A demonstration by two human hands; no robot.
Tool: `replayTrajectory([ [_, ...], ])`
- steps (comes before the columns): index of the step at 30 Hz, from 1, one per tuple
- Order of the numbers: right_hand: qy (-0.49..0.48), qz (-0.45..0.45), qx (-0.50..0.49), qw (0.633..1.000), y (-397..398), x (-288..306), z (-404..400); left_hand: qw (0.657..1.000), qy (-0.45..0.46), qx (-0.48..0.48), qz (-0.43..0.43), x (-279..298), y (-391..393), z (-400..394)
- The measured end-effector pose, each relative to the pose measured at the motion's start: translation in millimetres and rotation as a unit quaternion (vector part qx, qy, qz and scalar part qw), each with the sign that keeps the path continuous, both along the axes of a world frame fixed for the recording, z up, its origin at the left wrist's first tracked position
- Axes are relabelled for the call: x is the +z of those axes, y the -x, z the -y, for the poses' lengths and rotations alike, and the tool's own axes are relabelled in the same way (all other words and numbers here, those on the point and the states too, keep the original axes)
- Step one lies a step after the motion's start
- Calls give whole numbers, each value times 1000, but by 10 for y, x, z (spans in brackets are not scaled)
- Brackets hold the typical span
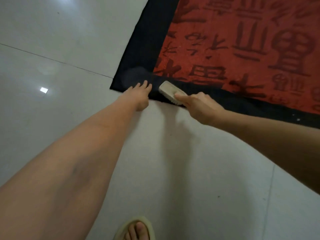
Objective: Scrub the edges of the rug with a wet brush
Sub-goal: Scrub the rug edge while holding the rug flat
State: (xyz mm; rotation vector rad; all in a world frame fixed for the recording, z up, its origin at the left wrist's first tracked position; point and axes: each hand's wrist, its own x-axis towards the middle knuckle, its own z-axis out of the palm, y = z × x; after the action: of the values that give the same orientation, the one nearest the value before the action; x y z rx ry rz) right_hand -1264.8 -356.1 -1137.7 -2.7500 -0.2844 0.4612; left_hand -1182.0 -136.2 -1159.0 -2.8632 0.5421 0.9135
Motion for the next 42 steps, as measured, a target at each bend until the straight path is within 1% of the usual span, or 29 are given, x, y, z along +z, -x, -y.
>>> replayTrajectory([
  [2, -6, 15, -15, 1000, -170, 102, 155, 998, -57, -17, -9, 165, 28, 30],
  [4, -15, 29, 0, 999, -237, 226, 222, 995, -100, -7, -21, 363, 47, 82],
  [6, -26, 24, 11, 999, -242, 360, 284, 993, -119, 6, -18, 620, 94, 185],
  [8, -28, 21, 22, 999, -178, 419, 305, 992, -124, -11, -25, 841, 112, 294],
  [10, -11, 30, 58, 998, -71, 473, 350, 990, -136, -24, -38, 1051, 132, 433],
  [13, 58, 61, 111, 990, -33, 566, 408, 986, -155, -25, -56, 1251, 31, 515],
  [14, 79, 67, 111, 988, -69, 593, 452, 985, -160, -31, -56, 1271, -42, 545],
  [16, 106, 59, 90, 989, -183, 588, 543, 986, -151, -45, -44, 1199, -235, 583],
  [17, 115, 39, 87, 989, -225, 576, 574, 988, -141, -49, -37, 1130, -304, 580],
  [21, 132, -88, 34, 987, -468, 345, 670, 991, -58, -117, -30, 583, -716, 654],
  [22, 133, -102, 13, 986, -536, 255, 673, 991, -39, -124, -24, 442, -835, 688],
  [23, 135, -81, -7, 987, -595, 188, 658, 994, -20, -108, -14, 344, -922, 699],
  [26, 171, 85, -44, 981, -719, 162, 467, 999, 38, -24, 3, 183, -1082, 661],
  [27, 172, 120, -55, 976, -791, 159, 379, 999, 50, 12, -2, 143, -1111, 620],
  [28, 176, 143, -45, 973, -867, 162, 320, 997, 54, 48, -11, 92, -1117, 578],
  [29, 192, 152, -26, 969, -977, 156, 254, 995, 54, 78, -28, 38, -1134, 529],
  [31, 246, 139, 38, 958, -1133, 92, 164, 990, 59, 113, -56, -59, -1098, 477],
  [32, 252, 135, 79, 955, -1173, 7, 92, 989, 66, 118, -60, -101, -1083, 468],
  [34, 248, 90, 180, 947, -1102, -163, -127, 987, 83, 124, -64, -150, -1067, 478],
  [35, 217, 121, 240, 938, -1070, -265, -190, 986, 91, 124, -66, -168, -1067, 483],
  [36, 186, 167, 278, 928, -1113, -289, -191, 986, 97, 122, -66, -196, -1074, 483],
  [37, 190, 189, 298, 916, -1218, -265, -122, 985, 99, 122, -65, -214, -1070, 480],
  [38, 219, 189, 290, 912, -1335, -252, 9, 985, 100, 124, -64, -222, -1073, 479],
  [39, 261, 191, 256, 911, -1440, -206, 101, 985, 100, 125, -67, -222, -1087, 481],
  [40, 283, 165, 192, 925, -1494, -155, 183, 985, 99, 123, -69, -221, -1090, 493],
  [41, 256, 158, 165, 939, -1464, -165, 207, 985, 97, 122, -72, -219, -1082, 497],
  [42, 218, 160, 170, 948, -1395, -192, 159, 984, 97, 126, -75, -221, -1088, 479],
])
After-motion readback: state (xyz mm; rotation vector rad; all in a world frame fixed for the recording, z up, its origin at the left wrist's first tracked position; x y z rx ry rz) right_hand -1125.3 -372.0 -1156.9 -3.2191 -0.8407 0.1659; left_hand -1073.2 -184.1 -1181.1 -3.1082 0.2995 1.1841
